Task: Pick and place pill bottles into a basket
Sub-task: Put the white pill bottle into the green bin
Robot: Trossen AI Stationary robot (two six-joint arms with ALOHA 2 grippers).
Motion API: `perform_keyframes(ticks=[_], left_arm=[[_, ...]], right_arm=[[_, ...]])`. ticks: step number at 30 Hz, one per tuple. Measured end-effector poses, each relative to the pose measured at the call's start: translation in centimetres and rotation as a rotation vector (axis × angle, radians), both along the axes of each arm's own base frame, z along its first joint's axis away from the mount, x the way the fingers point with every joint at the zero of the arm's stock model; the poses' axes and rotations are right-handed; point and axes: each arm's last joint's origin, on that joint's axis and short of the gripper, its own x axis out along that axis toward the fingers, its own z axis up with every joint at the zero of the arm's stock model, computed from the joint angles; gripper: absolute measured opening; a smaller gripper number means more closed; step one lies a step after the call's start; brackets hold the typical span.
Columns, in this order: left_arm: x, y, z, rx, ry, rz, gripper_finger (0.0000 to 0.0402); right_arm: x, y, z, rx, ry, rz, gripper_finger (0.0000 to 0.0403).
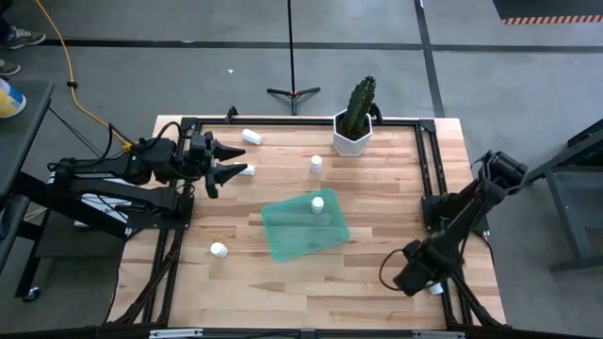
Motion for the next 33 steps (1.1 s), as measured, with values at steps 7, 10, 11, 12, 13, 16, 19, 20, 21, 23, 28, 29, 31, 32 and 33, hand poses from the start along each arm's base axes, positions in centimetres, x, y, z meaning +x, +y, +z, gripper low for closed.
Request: perform_keyframes(ticks=[7, 10, 11, 12, 13, 16, 19, 20, 21, 23, 28, 29, 31, 32, 33], left_arm=[[0.0, 0.0, 0.0, 0.0, 0.0, 0.0, 0.0262], [0.0, 0.0, 0.0, 0.0, 0.0, 0.0, 0.0262], [0.0, 0.0, 0.0, 0.0, 0.0, 0.0, 0.0262], [0.0, 0.0, 0.0, 0.0, 0.0, 0.0, 0.0262], [0.0, 0.0, 0.0, 0.0, 0.0, 0.0, 0.0262], [0.0, 0.0, 0.0, 0.0, 0.0, 0.0, 0.0262], [0.0, 0.0, 0.0, 0.0, 0.0, 0.0, 0.0262], [0.0, 0.0, 0.0, 0.0, 0.0, 0.0, 0.0262], [0.0, 0.0, 0.0, 0.0, 0.0, 0.0, 0.0262], [0.0, 0.0, 0.0, 0.0, 0.0, 0.0, 0.0262], [0.0, 0.0, 0.0, 0.0, 0.0, 0.0, 0.0262], [0.0, 0.0, 0.0, 0.0, 0.0, 0.0, 0.0262], [0.0, 0.0, 0.0, 0.0, 0.0, 0.0, 0.0262], [0.0, 0.0, 0.0, 0.0, 0.0, 0.0, 0.0262], [0.0, 0.0, 0.0, 0.0, 0.0, 0.0, 0.0262]], right_arm=[[-0.4, 0.6, -0.6, -0.03, 0.009, 0.024, 0.0298], [-0.2, 0.7, -1.3, -0.064, 0.011, 0.029, 0.0298], [-0.2, 0.8, -1.5, -0.071, 0.014, 0.031, 0.0298], [-0.1, 0.9, -1.8, -0.076, 0.018, 0.033, 0.0298], [-0.1, 1.0, -2.0, -0.079, 0.019, 0.036, 0.0298], [0.2, 1.3, -2.6, -0.075, 0.024, 0.04, 0.0298], [0.3, 1.5, -3.3, -0.083, 0.045, 0.042, 0.0298], [0.3, 1.5, -3.5, -0.089, 0.051, 0.046, 0.0298], [0.3, 1.6, -3.7, -0.096, 0.055, 0.051, 0.0298], [0.2, 1.6, -4.1, -0.113, 0.069, 0.058, 0.0298], [0.1, 2.1, -5.2, -0.143, 0.08, 0.078, 0.0298], [0.1, 2.3, -5.4, -0.14, 0.08, 0.083, 0.0298], [0.0, 2.6, -5.7, -0.13, 0.078, 0.095, 0.0298], [0.0, 2.7, -5.8, -0.127, 0.08, 0.097, 0.0298], [0.0, 2.7, -5.9, -0.129, 0.084, 0.098, 0.0298]])
